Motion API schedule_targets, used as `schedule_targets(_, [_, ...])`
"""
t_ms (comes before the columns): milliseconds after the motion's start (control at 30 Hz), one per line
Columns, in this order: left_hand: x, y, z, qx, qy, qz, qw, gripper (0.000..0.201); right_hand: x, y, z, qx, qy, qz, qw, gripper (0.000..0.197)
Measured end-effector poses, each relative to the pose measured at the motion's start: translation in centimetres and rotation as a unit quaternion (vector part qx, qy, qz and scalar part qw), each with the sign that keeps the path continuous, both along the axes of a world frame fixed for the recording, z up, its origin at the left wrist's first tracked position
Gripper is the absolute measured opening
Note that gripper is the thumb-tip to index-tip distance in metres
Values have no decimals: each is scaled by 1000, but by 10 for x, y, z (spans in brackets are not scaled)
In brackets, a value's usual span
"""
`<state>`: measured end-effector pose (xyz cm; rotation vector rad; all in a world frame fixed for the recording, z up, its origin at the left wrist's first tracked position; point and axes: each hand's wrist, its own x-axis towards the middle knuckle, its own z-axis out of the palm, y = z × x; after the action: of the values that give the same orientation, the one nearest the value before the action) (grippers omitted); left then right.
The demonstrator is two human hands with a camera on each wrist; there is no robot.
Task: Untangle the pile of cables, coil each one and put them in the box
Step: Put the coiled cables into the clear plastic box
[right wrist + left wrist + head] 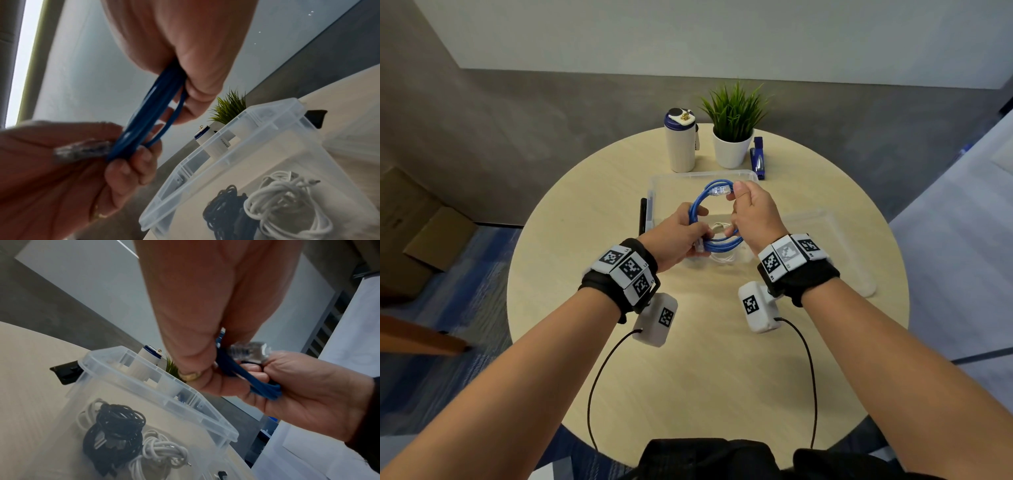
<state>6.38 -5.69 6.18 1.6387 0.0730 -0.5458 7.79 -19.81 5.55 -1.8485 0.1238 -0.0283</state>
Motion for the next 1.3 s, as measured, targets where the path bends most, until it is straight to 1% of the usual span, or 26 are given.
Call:
schedule_targets(133, [0, -1, -5, 104, -25, 72, 992, 28, 0, -1, 2, 0, -7, -21, 1000, 27])
schedule_targets(267, [1, -3, -7, 129, -65, 91, 985, 27, -2, -2, 4, -27, -21, -44, 998, 32])
schedule_targets(367, [0, -6, -11, 117, -95, 98, 984, 15, 1, 1, 4, -49, -32, -61, 996, 38])
schedule_targets(433, [-2, -10, -13, 91, -104, 72, 988, 9, 2, 3, 3, -74, -56, -85, 992, 38])
schedule_targets(500, [-4, -14, -13, 59, -93, 35, 993, 13, 3, 3, 1, -86, -67, -109, 988, 39])
schedule_targets(567, [-3, -15, -10, 50, -73, 5, 996, 20, 6, 1, -1, -81, -50, -111, 989, 38])
schedule_targets(600, [-2, -13, -10, 51, -67, -2, 996, 23, 7, 0, -2, -61, -35, -99, 993, 35])
schedule_targets(633, [0, -11, -9, 49, -66, -1, 997, 26, 7, -1, -3, -18, -16, -81, 996, 31])
schedule_targets(667, [3, -8, -11, 48, -71, 4, 996, 30, 7, -2, -4, 48, 6, -60, 997, 28])
schedule_targets(700, [5, -5, -12, 49, -80, 12, 995, 32, 7, -3, -4, 126, 30, -38, 991, 27])
schedule_targets(733, [7, -3, -14, 51, -91, 22, 994, 33, 6, -5, -2, 202, 50, -20, 978, 26])
schedule_targets(767, [8, -1, -15, 47, -98, 39, 993, 34, 4, -5, 1, 258, 64, -7, 964, 25])
schedule_targets(833, [9, -2, -20, 19, -89, 93, 992, 29, 2, -6, 6, 311, 77, -4, 947, 25])
schedule_targets(900, [7, -8, -20, -20, -57, 130, 990, 15, 3, -2, 7, 319, 81, -20, 944, 27])
schedule_targets(933, [7, -11, -20, -38, -42, 137, 989, 13, 3, 2, 8, 313, 81, -29, 946, 28])
schedule_targets(1000, [8, -14, -18, -58, -33, 138, 988, 20, 2, 8, 7, 292, 81, -42, 952, 31])
schedule_targets(1100, [10, -10, -14, -27, -80, 111, 990, 30, 1, 7, 6, 285, 90, -35, 954, 29])
schedule_targets(1200, [9, -6, -14, 52, -135, 47, 988, 39, 1, 0, 10, 300, 135, -28, 944, 25])
schedule_targets(1233, [9, -4, -14, 67, -144, 28, 987, 44, 1, -1, 11, 304, 148, -25, 941, 27])
schedule_targets(1300, [8, -2, -12, 65, -151, -1, 986, 50, 1, -2, 13, 302, 176, -21, 937, 37])
